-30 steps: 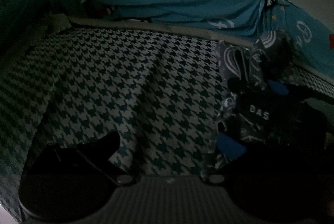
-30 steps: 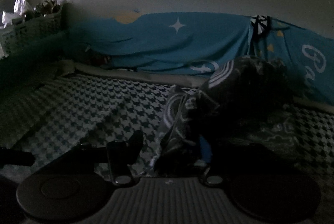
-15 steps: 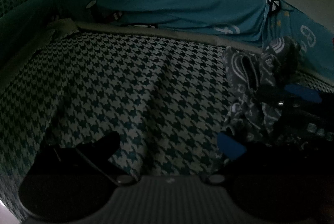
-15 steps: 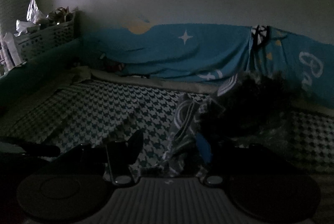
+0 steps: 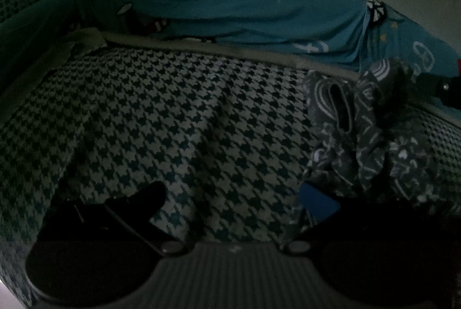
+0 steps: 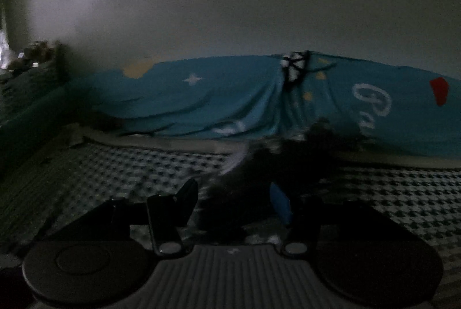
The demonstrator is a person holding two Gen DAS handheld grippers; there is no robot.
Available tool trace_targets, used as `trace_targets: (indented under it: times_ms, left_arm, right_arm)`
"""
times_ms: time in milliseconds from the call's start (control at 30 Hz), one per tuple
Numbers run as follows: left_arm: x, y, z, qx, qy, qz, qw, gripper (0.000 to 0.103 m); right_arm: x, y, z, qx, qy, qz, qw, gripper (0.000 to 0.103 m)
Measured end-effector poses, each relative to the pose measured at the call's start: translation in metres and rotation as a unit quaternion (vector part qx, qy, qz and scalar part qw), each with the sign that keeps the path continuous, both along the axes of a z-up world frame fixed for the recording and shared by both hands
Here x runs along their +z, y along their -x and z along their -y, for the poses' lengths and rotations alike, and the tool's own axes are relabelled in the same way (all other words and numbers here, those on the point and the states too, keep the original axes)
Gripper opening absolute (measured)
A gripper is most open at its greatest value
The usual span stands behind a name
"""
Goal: Fold clothes
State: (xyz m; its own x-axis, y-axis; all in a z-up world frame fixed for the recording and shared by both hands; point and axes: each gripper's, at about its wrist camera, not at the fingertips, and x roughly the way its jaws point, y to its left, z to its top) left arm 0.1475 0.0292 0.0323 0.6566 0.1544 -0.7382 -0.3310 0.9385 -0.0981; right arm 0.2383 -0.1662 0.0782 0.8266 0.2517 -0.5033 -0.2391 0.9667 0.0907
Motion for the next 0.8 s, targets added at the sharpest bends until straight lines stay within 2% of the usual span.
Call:
trace_targets:
  times_ms: [267,433,600,800]
  left_arm:
    - [-0.003,-0.006,0.002,-0.004,0.006,-0.008,0.9999,0.103]
    - [-0.002,-0.007,0.003,-0.008,0.013,-0.011,0.9998,0.103]
    - [-0.001,-0.009,0.002,-0.012,0.022,-0.012,0.9996,0.103]
    - [-0.001,-0.013,-0.003,-0.004,0.028,-0.016,0.9995,0.103]
  right_arm:
    - [-0.026,-0.040,0.020,-0.064,0.008,-0.039,0.997,0.057]
    - [-0.039,-0.061,0.017,-0.064,-0.008,-0.046,0.997,0.057]
    - [-0.046,-0.077,-0.005,-0.014,-0.021,-0.030,0.999,0.057]
    - [-0.069,-0.093,-0.042,0.032,0.011,-0.048,0.998,0.057]
